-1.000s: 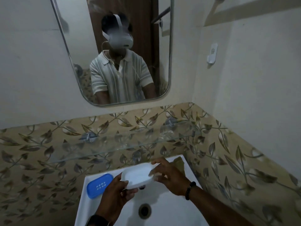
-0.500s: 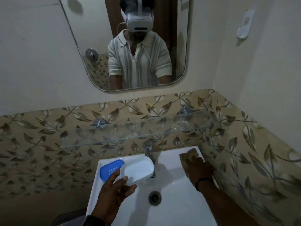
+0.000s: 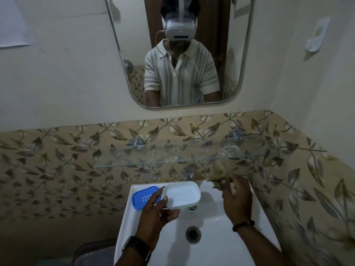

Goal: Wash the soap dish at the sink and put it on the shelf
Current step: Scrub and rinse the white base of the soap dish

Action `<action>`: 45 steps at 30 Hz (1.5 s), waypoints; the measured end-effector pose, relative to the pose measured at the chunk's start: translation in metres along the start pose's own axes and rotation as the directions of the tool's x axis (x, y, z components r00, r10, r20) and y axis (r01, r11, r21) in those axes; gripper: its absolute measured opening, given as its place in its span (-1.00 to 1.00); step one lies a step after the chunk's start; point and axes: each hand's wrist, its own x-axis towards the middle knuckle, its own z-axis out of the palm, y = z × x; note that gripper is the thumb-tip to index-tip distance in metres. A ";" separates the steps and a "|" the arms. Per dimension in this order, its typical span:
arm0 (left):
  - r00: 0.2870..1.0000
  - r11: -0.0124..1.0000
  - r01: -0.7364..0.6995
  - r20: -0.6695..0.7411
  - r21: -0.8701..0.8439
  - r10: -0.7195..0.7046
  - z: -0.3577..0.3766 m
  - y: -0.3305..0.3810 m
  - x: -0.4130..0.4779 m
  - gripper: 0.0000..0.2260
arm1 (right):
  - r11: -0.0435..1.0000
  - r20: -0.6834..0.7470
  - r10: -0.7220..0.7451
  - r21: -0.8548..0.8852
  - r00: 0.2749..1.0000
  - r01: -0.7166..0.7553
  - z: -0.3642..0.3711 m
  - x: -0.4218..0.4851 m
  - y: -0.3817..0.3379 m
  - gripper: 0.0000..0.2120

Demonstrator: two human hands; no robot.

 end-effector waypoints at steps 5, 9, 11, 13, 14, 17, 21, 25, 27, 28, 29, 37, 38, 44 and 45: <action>0.995 0.998 -0.038 0.092 0.052 0.033 0.023 -0.005 -0.001 -0.64 | 0.791 0.583 -0.448 -0.096 0.678 0.605 -0.002 -0.015 -0.078 -0.75; 0.987 0.991 -0.085 0.147 0.105 0.069 0.028 -0.006 -0.007 -0.66 | 0.769 0.720 -0.330 -0.171 0.611 0.616 0.000 -0.021 -0.089 -0.74; 0.985 0.988 -0.092 0.154 0.123 0.072 0.028 -0.006 -0.011 -0.72 | 0.662 0.705 -0.360 -0.268 0.611 0.700 -0.003 -0.018 -0.087 -0.73; 0.986 0.988 -0.098 0.146 0.121 0.080 0.028 -0.008 -0.015 -0.74 | 0.566 0.707 -0.319 -0.391 0.631 0.725 -0.007 -0.012 -0.086 -0.62; 0.986 0.988 -0.106 0.140 0.110 0.091 0.028 -0.009 -0.018 -0.74 | 0.535 0.710 -0.270 -0.451 0.650 0.714 -0.008 -0.011 -0.087 -0.58; 0.985 0.990 -0.124 0.129 0.063 0.115 0.031 -0.011 -0.020 -0.70 | 0.643 0.676 -0.131 -0.498 0.725 0.581 -0.004 -0.011 -0.092 -0.59; 0.984 0.992 -0.121 0.134 0.023 0.117 0.027 -0.007 -0.023 -0.68 | 0.913 0.688 -0.052 -0.261 0.724 0.313 0.006 -0.025 -0.101 -0.56; 0.979 0.988 -0.147 0.149 0.044 0.139 0.019 -0.004 -0.026 -0.68 | 0.846 0.795 -0.163 -0.192 0.584 0.497 0.000 -0.021 -0.096 -0.66; 0.981 0.989 -0.142 0.136 0.043 0.135 0.015 -0.006 -0.030 -0.69 | 0.728 0.820 -0.261 -0.179 0.509 0.662 -0.007 -0.012 -0.098 -0.69; 0.984 0.990 -0.139 0.119 0.028 0.135 0.014 -0.005 -0.032 -0.69 | 0.642 0.820 -0.309 -0.193 0.481 0.742 -0.010 -0.006 -0.099 -0.71; 0.985 0.990 -0.142 0.106 0.011 0.140 0.012 -0.005 -0.033 -0.70 | 0.546 0.814 -0.344 -0.233 0.468 0.805 -0.012 -0.001 -0.101 -0.74; 0.976 0.976 -0.202 0.099 0.085 0.193 0.015 -0.002 -0.039 -0.75 | 0.725 0.793 -0.257 -0.220 0.553 0.652 0.010 -0.032 -0.122 -0.67; 0.977 0.974 -0.201 0.101 0.108 0.190 0.014 -0.004 -0.041 -0.75 | 0.684 0.810 -0.273 -0.215 0.519 0.697 0.009 -0.033 -0.121 -0.66; 0.966 0.954 -0.258 0.025 0.150 0.258 0.004 -0.004 -0.034 -0.72 | 0.394 0.787 -0.205 -0.478 0.582 0.785 -0.001 -0.016 -0.125 -0.82; 0.963 0.952 -0.267 0.009 0.151 0.269 0.004 -0.003 -0.031 -0.73 | 0.414 0.770 -0.174 -0.508 0.614 0.755 0.003 -0.020 -0.130 -0.80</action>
